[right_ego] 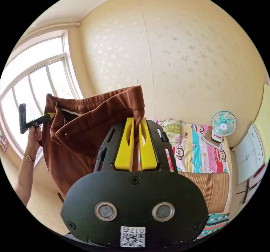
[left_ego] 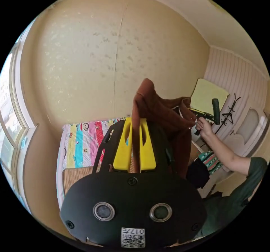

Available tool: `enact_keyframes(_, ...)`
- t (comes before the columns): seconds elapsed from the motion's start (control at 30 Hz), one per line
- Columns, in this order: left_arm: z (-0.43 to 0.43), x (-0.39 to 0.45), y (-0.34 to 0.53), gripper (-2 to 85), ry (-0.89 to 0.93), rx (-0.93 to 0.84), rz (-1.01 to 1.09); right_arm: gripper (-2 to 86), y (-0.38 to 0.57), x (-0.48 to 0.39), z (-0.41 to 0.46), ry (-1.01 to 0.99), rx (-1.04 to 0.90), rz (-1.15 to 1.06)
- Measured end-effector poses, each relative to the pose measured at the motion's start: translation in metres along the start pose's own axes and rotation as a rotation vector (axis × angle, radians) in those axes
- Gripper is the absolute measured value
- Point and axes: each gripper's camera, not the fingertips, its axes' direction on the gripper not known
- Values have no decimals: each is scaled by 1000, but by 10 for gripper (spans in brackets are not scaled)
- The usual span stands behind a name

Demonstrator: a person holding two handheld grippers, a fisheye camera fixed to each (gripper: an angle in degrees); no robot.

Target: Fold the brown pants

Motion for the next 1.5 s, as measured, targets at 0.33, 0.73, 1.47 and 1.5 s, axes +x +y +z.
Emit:
enact_keyframes(0.33,214,-224,235,70,-13,-650,-291,42,172,107,247,-92,-639,-113)
enact_keyframes(0.73,246,-203,534,98,193,-843,-694,64,370,180,325,-227,-1155,191)
enact_keyframes(1.47,34,-329,519,79,-57,-606,-720,126,252,200,312,-40,-1212,17)
enact_keyframes(1.5,36,-325,520,79,-39,-613,-709,119,249,199,312,7,-1221,-18)
